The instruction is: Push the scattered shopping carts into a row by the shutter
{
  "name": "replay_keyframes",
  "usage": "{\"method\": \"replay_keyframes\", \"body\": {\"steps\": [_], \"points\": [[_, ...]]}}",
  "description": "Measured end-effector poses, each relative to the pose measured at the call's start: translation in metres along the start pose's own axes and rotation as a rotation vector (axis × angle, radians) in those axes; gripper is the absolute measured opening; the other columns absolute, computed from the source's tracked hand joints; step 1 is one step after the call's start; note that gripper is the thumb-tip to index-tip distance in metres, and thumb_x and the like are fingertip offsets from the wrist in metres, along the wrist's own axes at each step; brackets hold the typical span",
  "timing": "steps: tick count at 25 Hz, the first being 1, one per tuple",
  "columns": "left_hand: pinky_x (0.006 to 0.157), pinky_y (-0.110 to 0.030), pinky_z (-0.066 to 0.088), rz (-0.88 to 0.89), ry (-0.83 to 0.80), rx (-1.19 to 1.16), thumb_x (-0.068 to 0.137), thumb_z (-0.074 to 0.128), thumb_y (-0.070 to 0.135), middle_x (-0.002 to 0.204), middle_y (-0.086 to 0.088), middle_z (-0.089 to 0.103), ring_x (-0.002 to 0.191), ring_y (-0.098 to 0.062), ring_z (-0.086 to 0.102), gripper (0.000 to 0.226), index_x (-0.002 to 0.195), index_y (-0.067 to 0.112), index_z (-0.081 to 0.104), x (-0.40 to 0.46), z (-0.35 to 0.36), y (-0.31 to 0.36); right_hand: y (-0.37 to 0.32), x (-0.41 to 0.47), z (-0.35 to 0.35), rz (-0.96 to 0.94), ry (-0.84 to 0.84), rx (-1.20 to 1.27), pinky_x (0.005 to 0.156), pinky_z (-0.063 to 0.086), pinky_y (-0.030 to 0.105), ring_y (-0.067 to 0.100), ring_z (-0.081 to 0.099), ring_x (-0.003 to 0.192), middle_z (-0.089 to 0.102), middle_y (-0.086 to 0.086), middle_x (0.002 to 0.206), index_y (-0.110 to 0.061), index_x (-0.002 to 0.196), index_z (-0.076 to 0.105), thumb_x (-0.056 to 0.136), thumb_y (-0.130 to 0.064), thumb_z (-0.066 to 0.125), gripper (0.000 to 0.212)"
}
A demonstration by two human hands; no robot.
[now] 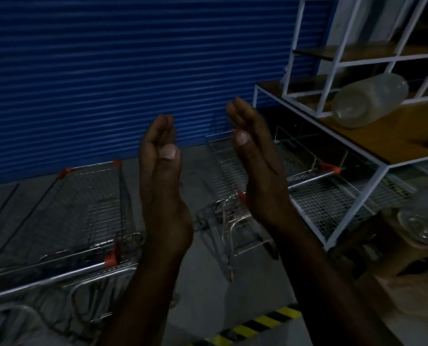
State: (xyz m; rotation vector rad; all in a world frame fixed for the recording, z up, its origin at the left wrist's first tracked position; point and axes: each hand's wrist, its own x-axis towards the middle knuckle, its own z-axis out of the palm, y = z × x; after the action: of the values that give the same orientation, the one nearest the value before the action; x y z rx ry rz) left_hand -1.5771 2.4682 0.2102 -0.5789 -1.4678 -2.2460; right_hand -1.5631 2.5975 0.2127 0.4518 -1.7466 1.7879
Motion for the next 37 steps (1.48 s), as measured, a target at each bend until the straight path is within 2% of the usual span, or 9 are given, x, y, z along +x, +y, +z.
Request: {"method": "replay_keyframes", "body": {"steps": [7,14,17,21,24,29,32,34,37], "points": [[0.118,-0.037,0.034,0.008,-0.033,0.052,0.084,0.045,0.044,0.148,-0.011,0.049,0.138,-0.019,0.047,0.057,0.134,0.018,0.044,-0.002,0.096,-0.053,0.023,0.038,-0.110,-0.055,0.034,0.008,0.117,0.034,0.040,0.018,0.039,0.143,0.042,0.011,0.154,-0.006,0.148,0.034,0.103,-0.015,0.037,0.046],[0.115,-0.034,0.037,0.054,0.139,0.144,0.088,0.044,0.044,0.146,-0.008,0.050,0.136,-0.020,0.049,0.057,0.136,0.013,0.043,-0.011,0.218,-0.132,0.065,0.080,-0.260,-0.049,-0.048,0.064,0.117,0.035,0.042,0.019,0.041,0.142,0.043,0.012,0.153,-0.003,0.149,0.032,0.105,-0.022,0.037,0.048],[0.107,-0.026,0.042,-0.015,0.098,0.253,0.090,0.047,0.042,0.141,-0.003,0.054,0.133,-0.015,0.051,0.052,0.134,0.015,0.046,-0.011,0.260,-0.191,0.105,0.099,-0.315,0.061,0.004,0.076,0.113,0.038,0.030,0.013,0.044,0.139,0.046,0.007,0.150,-0.005,0.148,0.036,0.104,-0.018,0.036,0.045],[0.111,-0.043,0.041,-0.186,-0.078,0.663,0.090,0.052,0.052,0.143,0.002,0.053,0.133,-0.011,0.049,0.060,0.140,0.019,0.048,-0.014,0.278,-0.297,0.191,0.110,-0.370,0.270,-0.001,-0.109,0.099,0.034,0.006,-0.013,0.045,0.125,0.049,-0.008,0.143,-0.016,0.146,0.043,0.106,-0.020,0.042,0.040],[0.106,-0.047,0.046,-0.336,-0.183,0.786,0.084,0.060,0.048,0.144,0.005,0.053,0.133,-0.010,0.049,0.066,0.142,0.021,0.047,-0.026,0.279,-0.356,0.250,0.101,-0.395,0.383,-0.030,-0.195,0.094,0.032,0.000,-0.027,0.043,0.113,0.050,-0.018,0.134,-0.013,0.143,0.046,0.106,-0.016,0.045,0.037],[0.112,-0.026,0.036,-0.484,-0.241,0.950,0.087,0.069,0.027,0.146,-0.008,0.052,0.134,-0.021,0.050,0.062,0.143,0.009,0.049,-0.026,0.274,-0.405,0.330,0.087,-0.410,0.469,-0.144,-0.394,0.109,0.031,0.023,0.009,0.045,0.130,0.047,-0.003,0.143,-0.018,0.144,0.046,0.101,-0.030,0.049,0.044],[0.116,-0.038,0.032,-0.603,-0.437,1.262,0.083,0.065,0.040,0.150,-0.016,0.046,0.138,-0.033,0.044,0.078,0.149,0.006,0.040,-0.036,0.247,-0.433,0.375,0.060,-0.420,0.450,-0.442,-0.876,0.104,0.042,0.044,0.036,0.057,0.121,0.062,0.017,0.129,-0.006,0.126,0.062,0.099,-0.031,0.048,0.040],[0.121,-0.040,0.017,-0.622,-0.603,1.457,0.081,0.060,0.048,0.158,-0.013,0.035,0.147,-0.031,0.029,0.089,0.155,0.011,0.028,-0.045,0.224,-0.445,0.398,0.041,-0.422,0.287,-0.592,-1.150,0.101,0.041,0.048,0.041,0.061,0.111,0.070,0.016,0.114,-0.010,0.111,0.070,0.092,-0.045,0.038,0.052],[0.121,-0.039,0.008,-0.591,-0.693,1.527,0.086,0.064,0.041,0.160,-0.007,0.031,0.148,-0.027,0.023,0.084,0.156,0.019,0.024,-0.047,0.195,-0.445,0.393,0.046,-0.403,0.373,-0.771,-1.342,0.101,0.040,0.047,0.035,0.059,0.113,0.070,0.009,0.115,-0.019,0.111,0.070,0.085,-0.054,0.002,0.081]]}}
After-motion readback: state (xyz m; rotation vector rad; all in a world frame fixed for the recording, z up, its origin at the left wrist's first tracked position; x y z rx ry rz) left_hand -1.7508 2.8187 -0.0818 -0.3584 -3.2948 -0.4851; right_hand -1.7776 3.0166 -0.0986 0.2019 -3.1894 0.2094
